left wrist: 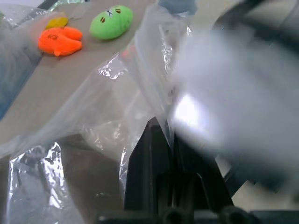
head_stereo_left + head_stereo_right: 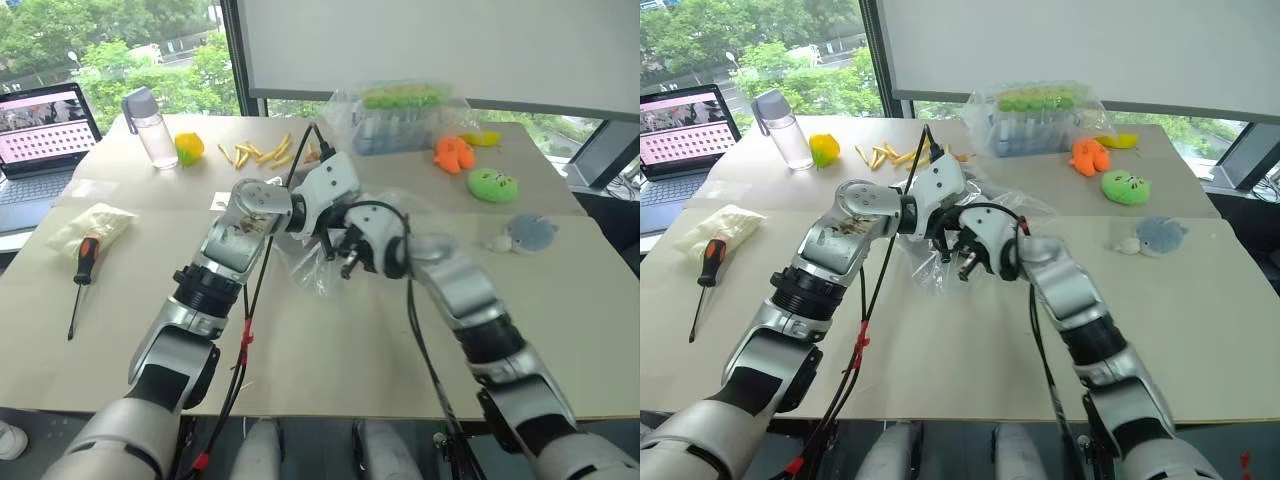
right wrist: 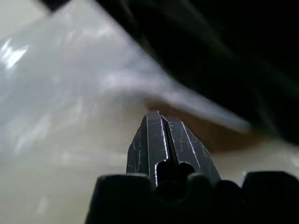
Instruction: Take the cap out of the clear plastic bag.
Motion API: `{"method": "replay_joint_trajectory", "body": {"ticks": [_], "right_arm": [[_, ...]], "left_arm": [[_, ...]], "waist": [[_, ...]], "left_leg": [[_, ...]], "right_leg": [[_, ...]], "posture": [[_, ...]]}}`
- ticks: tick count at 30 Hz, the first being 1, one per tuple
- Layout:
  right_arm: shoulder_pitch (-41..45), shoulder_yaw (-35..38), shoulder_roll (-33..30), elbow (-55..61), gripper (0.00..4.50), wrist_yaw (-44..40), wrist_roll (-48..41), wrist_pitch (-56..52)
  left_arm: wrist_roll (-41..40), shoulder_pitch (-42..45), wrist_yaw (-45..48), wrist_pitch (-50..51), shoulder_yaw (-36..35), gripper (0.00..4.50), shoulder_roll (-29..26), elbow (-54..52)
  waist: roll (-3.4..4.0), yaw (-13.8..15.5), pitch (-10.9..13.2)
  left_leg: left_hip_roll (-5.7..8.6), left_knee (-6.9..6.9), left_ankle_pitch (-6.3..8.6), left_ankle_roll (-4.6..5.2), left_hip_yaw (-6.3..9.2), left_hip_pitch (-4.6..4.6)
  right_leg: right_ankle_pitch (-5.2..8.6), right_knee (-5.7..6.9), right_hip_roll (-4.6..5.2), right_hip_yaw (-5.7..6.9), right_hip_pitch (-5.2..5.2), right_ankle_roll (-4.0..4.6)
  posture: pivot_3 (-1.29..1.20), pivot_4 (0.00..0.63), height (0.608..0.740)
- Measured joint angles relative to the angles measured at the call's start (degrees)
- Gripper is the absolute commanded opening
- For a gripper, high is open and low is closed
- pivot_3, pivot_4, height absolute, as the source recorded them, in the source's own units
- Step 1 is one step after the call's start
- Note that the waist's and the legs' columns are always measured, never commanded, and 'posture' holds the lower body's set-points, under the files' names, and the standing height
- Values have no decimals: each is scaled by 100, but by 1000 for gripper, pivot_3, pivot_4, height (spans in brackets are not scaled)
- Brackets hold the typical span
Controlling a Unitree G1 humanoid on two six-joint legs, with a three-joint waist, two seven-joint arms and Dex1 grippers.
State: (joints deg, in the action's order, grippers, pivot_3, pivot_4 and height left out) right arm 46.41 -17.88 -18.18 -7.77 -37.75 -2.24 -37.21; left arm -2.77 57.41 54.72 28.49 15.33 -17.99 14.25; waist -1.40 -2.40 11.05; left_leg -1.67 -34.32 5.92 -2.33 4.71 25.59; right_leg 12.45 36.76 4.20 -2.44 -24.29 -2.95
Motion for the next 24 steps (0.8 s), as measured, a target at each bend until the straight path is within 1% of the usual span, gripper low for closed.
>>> {"method": "replay_joint_trajectory", "body": {"ticks": [4, 8, 14, 17, 21, 24], "right_arm": [[272, -159, 119, -782, 0, 34, 250, 576], [257, -378, -89, -826, 0, -198, 496, 739], [-275, -774, -870, -255, 0, -1081, 675, 816], [-330, -946, -1157, -39, 0, -1363, 837, 942], [-500, -1040, -1543, 348, 0, -1654, 1012, 1046], [-759, -1051, -1981, 885, 0, -1936, 1067, 1054]], "left_arm": [[-6, -4, -129, 45, -118, 43, 64, 284], [-5, -15, -119, 42, -98, 43, 152, 451], [-35, -18, -105, -87, -79, 43, 303, 451], [-71, -18, -103, -180, -39, 43, 448, 430], [-81, -19, -115, -210, -34, 43, 480, 414], [-82, -51, -127, -210, -20, 43, 493, 355]], "waist": [[0, 2, 0], [0, -7, 0], [0, -4, 0], [1, -7, 0], [1, -6, 0], [0, 35, 0]], "left_leg": [[2, -1, 0, 0, 0, 0], [2, -3, 0, 0, 0, 0], [1, -2, 0, 0, 0, -3], [3, -6, 0, -1, 0, -5], [3, -8, 0, -1, 0, -9], [6, -10, 1, -1, 0, -7]], "right_leg": [[0, -1, 2, 0, 2, -3], [0, 1, 1, 0, 2, -2], [1, 0, 1, -1, 5, -2], [0, 2, 2, -1, 5, -2], [0, 4, 2, -1, 9, -2], [1, -1, 7, -1, 13, -4]], "posture": [[0, 150, 740], [0, 150, 740], [0, 150, 740], [0, 150, 740], [0, 150, 740], [0, 150, 740]]}}
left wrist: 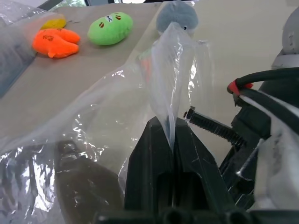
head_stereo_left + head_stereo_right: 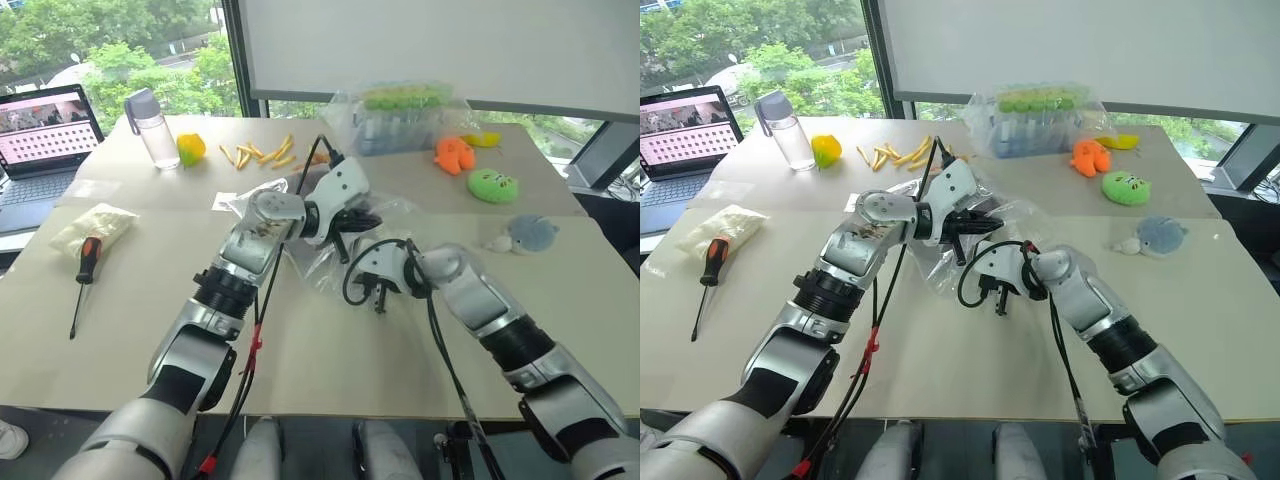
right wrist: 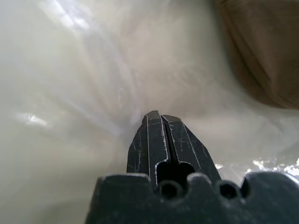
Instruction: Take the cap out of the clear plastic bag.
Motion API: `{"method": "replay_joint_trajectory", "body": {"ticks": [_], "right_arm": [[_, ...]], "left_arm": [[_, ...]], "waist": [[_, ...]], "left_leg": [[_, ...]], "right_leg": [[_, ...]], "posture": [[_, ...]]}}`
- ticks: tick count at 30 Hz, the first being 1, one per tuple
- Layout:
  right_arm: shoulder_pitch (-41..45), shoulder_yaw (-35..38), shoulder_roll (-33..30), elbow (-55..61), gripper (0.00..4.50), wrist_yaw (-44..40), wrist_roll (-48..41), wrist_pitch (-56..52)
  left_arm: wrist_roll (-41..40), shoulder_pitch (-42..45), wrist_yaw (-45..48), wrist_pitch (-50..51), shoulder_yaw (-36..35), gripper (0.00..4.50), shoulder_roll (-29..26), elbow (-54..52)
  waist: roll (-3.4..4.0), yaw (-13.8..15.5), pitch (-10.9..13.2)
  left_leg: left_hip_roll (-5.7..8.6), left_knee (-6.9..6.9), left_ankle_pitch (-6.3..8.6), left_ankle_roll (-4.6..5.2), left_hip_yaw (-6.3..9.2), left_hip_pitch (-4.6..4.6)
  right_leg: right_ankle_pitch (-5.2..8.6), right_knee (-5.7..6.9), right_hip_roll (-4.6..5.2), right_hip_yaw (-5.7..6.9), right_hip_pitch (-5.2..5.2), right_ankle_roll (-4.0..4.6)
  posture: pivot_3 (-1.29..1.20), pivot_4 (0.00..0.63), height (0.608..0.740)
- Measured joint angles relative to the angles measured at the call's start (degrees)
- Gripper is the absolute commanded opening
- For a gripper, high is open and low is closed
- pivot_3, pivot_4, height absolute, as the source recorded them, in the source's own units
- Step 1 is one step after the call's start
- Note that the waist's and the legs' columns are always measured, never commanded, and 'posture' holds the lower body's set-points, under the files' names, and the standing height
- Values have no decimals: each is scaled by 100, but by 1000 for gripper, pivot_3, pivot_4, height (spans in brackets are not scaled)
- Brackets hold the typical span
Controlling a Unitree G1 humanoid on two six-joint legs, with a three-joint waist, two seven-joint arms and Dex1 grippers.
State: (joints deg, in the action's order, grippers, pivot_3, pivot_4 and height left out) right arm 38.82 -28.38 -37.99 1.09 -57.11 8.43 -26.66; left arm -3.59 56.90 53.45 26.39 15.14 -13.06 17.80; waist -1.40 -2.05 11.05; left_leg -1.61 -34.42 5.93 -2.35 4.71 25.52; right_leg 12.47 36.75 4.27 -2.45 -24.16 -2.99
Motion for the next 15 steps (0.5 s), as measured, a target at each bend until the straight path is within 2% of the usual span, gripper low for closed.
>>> {"method": "replay_joint_trajectory", "body": {"ticks": [4, 6, 9, 12, 14, 15], "right_arm": [[-360, 108, -519, 646, 0, -287, -25, -190], [-641, 265, -952, 1029, 0, -523, -90, -441], [-1033, 654, -1246, 1367, 0, -658, -308, -958], [-1333, 1065, -1231, 1633, 0, -623, -635, -1524], [-1398, 1447, -1002, 1815, 0, -521, -959, -1926], [-1392, 1793, -695, 1948, 0, -362, -1205, -2187]], "left_arm": [[1, -90, -5, 0, 18, 43, -7, -75], [2, -102, -9, 0, 33, 43, -20, -108], [2, -105, -10, -1, 33, 43, -75, -121], [2, -105, -8, -2, 33, 43, -96, -114], [2, -104, -8, -7, 32, 43, -113, -103], [2, -102, -8, -14, 34, 43, -101, -89]], "waist": [[0, 51, 0], [-1, 111, 0], [-1, 128, 0], [-2, 123, 0], [-2, 83, 0], [-2, 58, 0]], "left_leg": [[7, -1, 0, 0, 0, 4], [9, -5, 1, -1, 0, 5], [10, -21, 1, -2, 0, 8], [10, -34, 1, -2, 0, 12], [9, -36, 1, -1, -1, 11], [7, -34, 1, -1, -1, 10]], "right_leg": [[2, -3, 7, 0, 1, -5], [4, -4, 9, 1, 2, -5], [16, -3, 12, 1, 4, 16], [21, 0, 12, 0, 4, 26], [19, 1, 12, -2, 3, 26], [18, 4, 11, -2, 2, 27]], "posture": [[0, 150, 740], [0, 150, 740], [0, 150, 740], [0, 150, 740], [0, 150, 740], [0, 150, 740]]}}
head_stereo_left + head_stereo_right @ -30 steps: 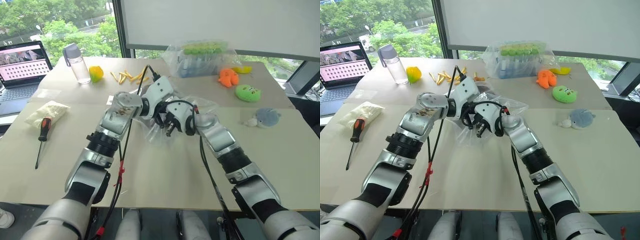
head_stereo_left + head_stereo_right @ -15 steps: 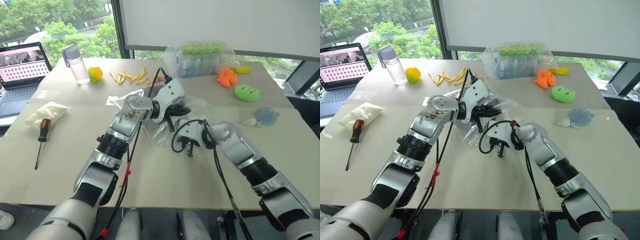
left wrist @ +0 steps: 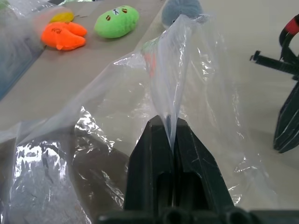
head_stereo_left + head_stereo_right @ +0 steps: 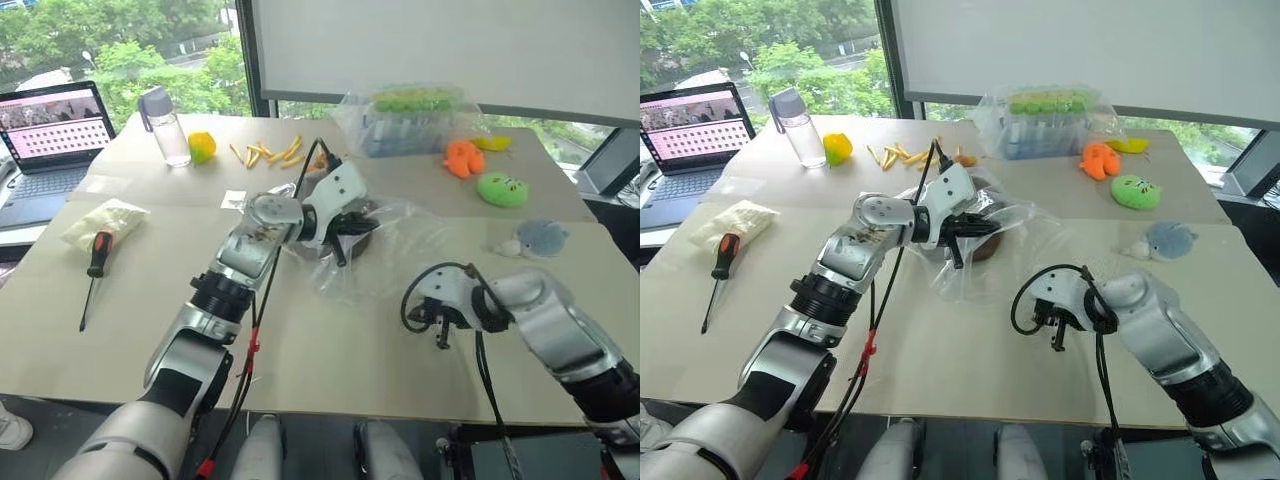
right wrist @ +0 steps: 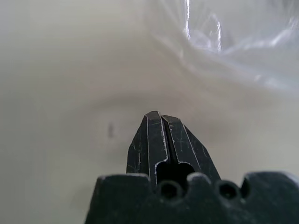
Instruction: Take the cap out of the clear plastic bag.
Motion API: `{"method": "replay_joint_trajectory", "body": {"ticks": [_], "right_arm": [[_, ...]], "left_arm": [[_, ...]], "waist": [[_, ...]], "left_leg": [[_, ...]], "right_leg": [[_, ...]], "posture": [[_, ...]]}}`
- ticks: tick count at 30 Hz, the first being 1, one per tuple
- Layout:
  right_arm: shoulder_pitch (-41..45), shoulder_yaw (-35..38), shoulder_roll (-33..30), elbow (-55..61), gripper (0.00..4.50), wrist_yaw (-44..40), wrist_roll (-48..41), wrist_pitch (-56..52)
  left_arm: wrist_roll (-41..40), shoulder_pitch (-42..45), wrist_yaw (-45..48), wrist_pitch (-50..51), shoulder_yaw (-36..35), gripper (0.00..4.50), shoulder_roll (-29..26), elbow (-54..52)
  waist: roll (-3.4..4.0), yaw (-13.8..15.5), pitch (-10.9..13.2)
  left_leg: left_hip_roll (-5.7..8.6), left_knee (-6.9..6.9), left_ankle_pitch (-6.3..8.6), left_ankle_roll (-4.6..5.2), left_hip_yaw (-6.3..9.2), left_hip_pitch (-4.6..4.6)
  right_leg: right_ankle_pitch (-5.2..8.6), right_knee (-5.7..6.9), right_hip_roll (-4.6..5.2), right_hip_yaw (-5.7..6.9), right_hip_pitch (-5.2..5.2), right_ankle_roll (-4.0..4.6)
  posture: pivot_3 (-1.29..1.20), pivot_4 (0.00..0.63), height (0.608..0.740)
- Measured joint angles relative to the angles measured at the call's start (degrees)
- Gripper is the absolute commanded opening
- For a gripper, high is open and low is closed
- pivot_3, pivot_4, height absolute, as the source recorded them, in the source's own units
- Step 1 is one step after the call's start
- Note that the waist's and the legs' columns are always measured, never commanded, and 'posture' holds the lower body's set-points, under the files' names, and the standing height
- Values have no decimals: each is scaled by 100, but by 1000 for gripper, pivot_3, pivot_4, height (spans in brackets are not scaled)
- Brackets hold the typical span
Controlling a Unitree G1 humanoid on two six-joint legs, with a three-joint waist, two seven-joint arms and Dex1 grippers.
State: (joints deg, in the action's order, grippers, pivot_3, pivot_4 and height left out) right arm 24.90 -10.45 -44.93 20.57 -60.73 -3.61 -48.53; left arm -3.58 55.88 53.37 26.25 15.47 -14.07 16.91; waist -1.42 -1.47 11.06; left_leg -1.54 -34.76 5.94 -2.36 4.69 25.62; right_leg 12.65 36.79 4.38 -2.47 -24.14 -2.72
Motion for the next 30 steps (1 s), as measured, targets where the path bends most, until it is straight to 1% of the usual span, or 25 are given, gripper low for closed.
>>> {"method": "replay_joint_trajectory", "body": {"ticks": [2, 3, 4, 5, 7, 8, 9, 10, 12, 13, 14, 15, 16, 17, 19, 24, 29, 30], "right_arm": [[65, 570, 616, 184, 0, 361, -362, -377], [109, 885, 958, 293, 0, 597, -540, -596], [140, 1165, 1231, 413, 0, 841, -713, -810], [146, 1345, 1379, 508, 0, 1023, -828, -976], [156, 1593, 1697, 657, 593, 1439, -957, -1318], [180, 1681, 1886, 671, 742, 1621, -1009, -1434], [249, 1822, 2217, 664, 1112, 1904, -1055, -1616], [330, 1936, 2534, 653, 1364, 2142, -1074, -1738], [454, 2066, 3125, 602, 2131, 2742, -1114, -1998], [468, 2126, 3326, 558, 2427, 2894, -1119, -2019], [479, 2250, 3715, 406, 2786, 3196, -1119, -2012], [477, 2273, 3913, 236, 3206, 3392, -1113, -1974], [477, 2265, 4014, 38, 3398, 3526, -1104, -1875], [479, 2235, 4148, -325, 3819, 3736, -1056, -1659], [475, 2210, 4322, -842, 4467, 3944, -1029, -1398], [501, 2247, 4561, -1647, 4467, 4137, -1129, -876], [994, 2787, 4947, -2680, 4467, 4145, -1710, -352], [1117, 2942, 5016, -3005, 4467, 4131, -1956, -249]], "left_arm": [[-1, 6, 0, -4, 0, 43, 10, 18], [-2, 12, 0, -4, 0, 43, 22, 29], [-3, 22, 0, -4, 0, 43, 34, 36], [-3, 31, 0, -4, 0, 43, 35, 39], [-3, 43, -3, -4, -6, 0, 17, 63], [-3, 45, -5, -4, -11, 0, 10, 83], [-3, 47, -7, -4, -23, 0, 7, 106], [-3, 65, -14, -4, -37, 0, 11, 137], [-25, 199, -27, -3, -43, 0, 75, 162], [-52, 238, -34, 0, -76, 0, 74, 161], [-105, 300, -54, 14, -148, 0, 69, 157], [-113, 338, -64, 22, -181, 0, 68, 155], [-115, 353, -75, 27, -194, 0, 67, 151], [-117, 353, -90, 34, -199, 0, 63, 126], [-120, 351, -104, 91, -200, 0, 57, 92], [-147, 350, -109, 211, -200, 0, 58, -73], [-165, 341, -127, 231, -168, 0, 45, -141], [-126, 339, -148, 220, -149, 0, 42, -139]], "waist": [[0, -29, 0], [0, -29, 0], [0, -18, 0], [0, -12, 0], [0, 17, 0], [0, 21, 0], [0, 27, 0], [0, 17, 0], [1, 17, 0], [1, 16, 0], [1, 16, 0], [2, 11, 0], [2, 7, 0], [2, 0, 0], [3, -1, 0], [4, -42, 0], [4, -139, 0], [4, -138, 0]], "left_leg": [[-1, 5, 0, 0, 0, 0], [-1, 7, 0, 1, 0, 1], [-1, 7, -1, 1, 0, 1], [-1, 8, 0, 1, 0, 2], [1, 6, 0, 1, 0, 4], [1, 4, 0, 1, 0, 4], [1, 5, 0, 1, 0, 4], [-2, 3, -1, 1, 0, 3], [-2, 6, 0, 1, 0, 3], [-3, 7, 0, 1, 0, 3], [-3, 10, 0, 1, 0, 3], [-3, 12, 0, 1, 0, 3], [-3, 14, -1, 1, 0, 3], [-3, 14, -1, 1, 0, 3], [-3, 14, -1, 1, 0, 3], [-4, 13, -1, 1, 0, 2], [-7, 17, -1, 2, 0, -3], [-9, 23, -1, 2, 0, -4]], "right_leg": [[-4, 2, -3, 1, -2, -6], [-20, 4, -2, 1, -3, -34], [-21, 3, -2, 1, -4, -35], [-21, 0, -2, 1, -3, -36], [-22, -2, 0, 1, -2, -37], [-22, -2, -1, 1, -3, -37], [-22, 0, -1, 1, -3, -36], [-24, 2, -2, 1, -6, -31], [-25, 3, -3, 2, -7, -30], [-25, 0, -3, 2, -7, -30], [-26, 0, -3, 1, -8, -31], [-26, -1, -3, 1, -8, -32], [-26, -2, -3, 1, -8, -32], [-26, -1, -4, 1, -8, -32], [-27, 1, -6, 1, -9, -32], [-28, 2, -7, 1, -6, -34], [-29, 2, -10, 0, -5, -33], [-28, 2, -12, 0, -6, -32]], "posture": [[0, 150, 740], [0, 150, 740], [0, 150, 740], [0, 150, 740], [0, 150, 740], [0, 150, 740], [0, 150, 740], [0, 150, 740], [0, 150, 740], [0, 150, 740], [0, 150, 740], [0, 150, 740], [0, 150, 740], [0, 150, 740], [0, 150, 740], [0, 150, 740], [0, 150, 740], [0, 150, 740]]}}
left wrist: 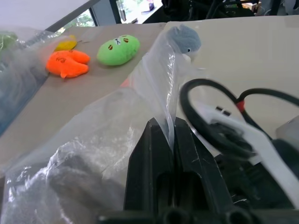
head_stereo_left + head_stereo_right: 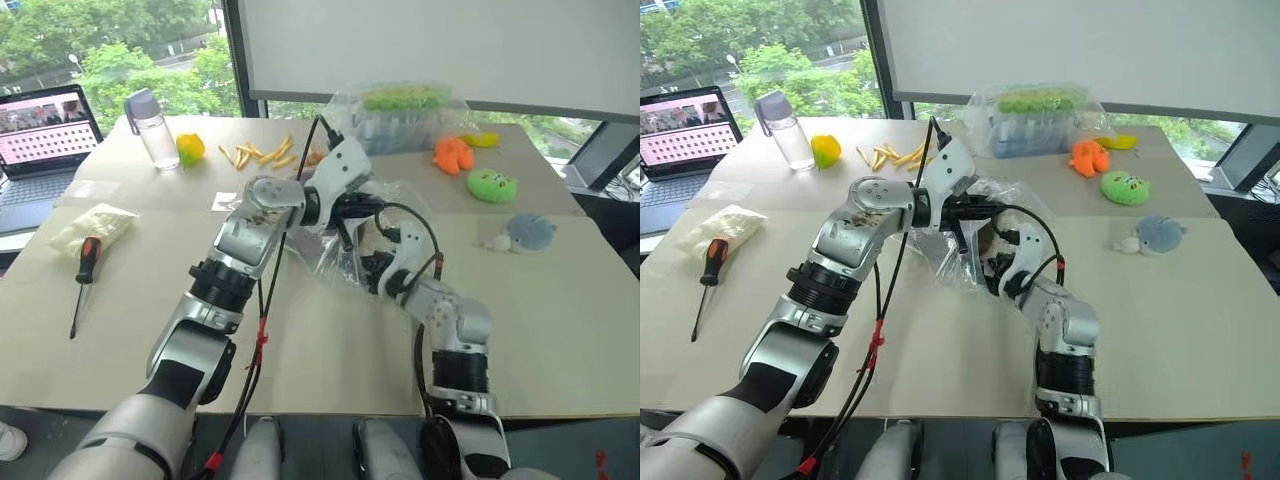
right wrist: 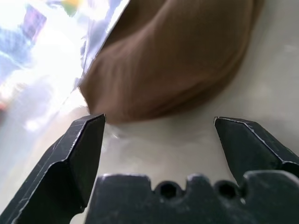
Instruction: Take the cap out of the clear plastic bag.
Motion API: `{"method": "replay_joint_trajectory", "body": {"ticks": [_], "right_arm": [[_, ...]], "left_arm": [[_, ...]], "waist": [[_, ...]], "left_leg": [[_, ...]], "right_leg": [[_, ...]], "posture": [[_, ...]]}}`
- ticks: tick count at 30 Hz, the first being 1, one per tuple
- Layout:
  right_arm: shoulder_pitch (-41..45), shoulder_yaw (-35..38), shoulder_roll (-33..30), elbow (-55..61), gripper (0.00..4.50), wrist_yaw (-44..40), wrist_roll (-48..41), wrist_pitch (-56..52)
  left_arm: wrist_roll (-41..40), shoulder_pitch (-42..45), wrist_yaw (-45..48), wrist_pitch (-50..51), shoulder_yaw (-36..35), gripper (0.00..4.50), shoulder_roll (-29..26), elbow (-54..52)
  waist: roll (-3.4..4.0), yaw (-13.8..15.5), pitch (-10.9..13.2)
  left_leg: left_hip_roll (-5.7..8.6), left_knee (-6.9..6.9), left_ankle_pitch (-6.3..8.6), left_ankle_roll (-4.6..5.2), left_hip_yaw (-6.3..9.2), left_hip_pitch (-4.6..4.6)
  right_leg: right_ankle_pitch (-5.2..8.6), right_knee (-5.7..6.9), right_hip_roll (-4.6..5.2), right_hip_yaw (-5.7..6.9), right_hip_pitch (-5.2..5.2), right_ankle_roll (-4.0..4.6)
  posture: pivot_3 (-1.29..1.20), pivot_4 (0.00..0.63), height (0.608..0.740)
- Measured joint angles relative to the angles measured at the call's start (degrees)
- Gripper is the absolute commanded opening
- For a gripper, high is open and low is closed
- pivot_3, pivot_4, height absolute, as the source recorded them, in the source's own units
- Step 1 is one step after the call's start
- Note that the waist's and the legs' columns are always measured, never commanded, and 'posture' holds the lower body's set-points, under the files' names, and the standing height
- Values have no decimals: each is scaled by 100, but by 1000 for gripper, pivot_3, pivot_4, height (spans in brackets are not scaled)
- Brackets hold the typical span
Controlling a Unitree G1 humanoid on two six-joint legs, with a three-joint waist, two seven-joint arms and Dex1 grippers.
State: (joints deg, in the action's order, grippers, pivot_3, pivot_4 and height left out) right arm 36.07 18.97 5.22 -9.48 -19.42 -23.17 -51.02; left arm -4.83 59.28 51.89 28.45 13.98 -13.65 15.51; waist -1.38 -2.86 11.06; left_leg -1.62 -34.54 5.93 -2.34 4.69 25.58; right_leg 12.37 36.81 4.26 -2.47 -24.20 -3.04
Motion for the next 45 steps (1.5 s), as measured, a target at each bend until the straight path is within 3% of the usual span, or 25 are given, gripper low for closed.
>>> {"method": "replay_joint_trajectory", "body": {"ticks": [13, 14, 15, 24, 27, 29, 34, 39, 41, 45], "right_arm": [[1767, 965, 8, -3724, 4467, 71, -1090, 1826], [1840, 1008, 14, -3885, 3960, 77, -1135, 1926], [1920, 1064, 20, -4078, 3810, 90, -1168, 2047], [2265, 1157, 65, -4748, 726, 33, -1274, 2587], [2285, 1141, 68, -4715, 39, -28, -1369, 2580], [2282, 1132, 67, -4683, 39, -42, -1410, 2547], [1914, 815, 17, -3877, 39, 22, -1394, 2100], [742, 203, -223, -1497, 39, 658, -1407, 890], [99, -279, -845, -26, 39, 1107, -1269, 51], [-358, -547, -1770, 1638, 39, 1210, -1190, -724]], "left_arm": [[10, -118, -229, 103, -3, 0, 18, -231], [10, -119, -240, 141, -6, 0, 13, -258], [10, -121, -245, 169, -6, 0, 5, -276], [7, -191, -316, 211, -32, 0, -6, -353], [2, -192, -341, 210, -39, 0, -5, -367], [1, -195, -349, 210, -41, 0, -5, -390], [-1, -283, -350, 205, -27, 0, 16, -497], [-25, -369, -289, 191, 32, 0, 36, -582], [-57, -402, -274, 155, 96, 0, 70, -605], [-5, -433, -297, 149, 124, 0, 44, -549]], "waist": [[1, -142, -1], [2, -138, -1], [2, -133, -1], [3, -143, -2], [5, -139, -8], [5, -137, -10], [6, -100, -10], [7, 24, -9], [12, 97, -6], [12, 37, -6]], "left_leg": [[-10, 16, 0, 1, 0, -22], [-13, 20, 0, 1, 0, -25], [-15, 21, 0, 1, 0, -25], [-29, 26, -1, 1, 0, -35], [-29, 25, 0, 1, 0, -45], [-29, 26, 0, 0, 0, -48], [-29, 38, 0, 1, 0, -32], [-19, 47, 0, 1, 0, -14], [-4, 45, -1, 1, 0, 3], [1, 42, -1, 1, 0, 4]], "right_leg": [[-2, 3, -16, -7, 7, 9], [-1, 3, -19, -7, 9, 11], [0, 4, -21, -7, 8, 12], [-1, 7, -37, -12, 10, 19], [-1, 6, -37, -12, 22, 19], [0, 6, -37, -12, 22, 20], [5, 5, -37, -13, 5, 27], [8, -11, -26, -11, -4, 22], [13, -10, -5, -5, -15, 16], [13, -16, -1, -7, -15, 12]], "posture": [[0, 150, 740], [0, 150, 740], [0, 150, 740], [0, 150, 740], [0, 150, 740], [0, 150, 740], [0, 150, 740], [0, 150, 740], [0, 150, 740], [0, 150, 740]]}}
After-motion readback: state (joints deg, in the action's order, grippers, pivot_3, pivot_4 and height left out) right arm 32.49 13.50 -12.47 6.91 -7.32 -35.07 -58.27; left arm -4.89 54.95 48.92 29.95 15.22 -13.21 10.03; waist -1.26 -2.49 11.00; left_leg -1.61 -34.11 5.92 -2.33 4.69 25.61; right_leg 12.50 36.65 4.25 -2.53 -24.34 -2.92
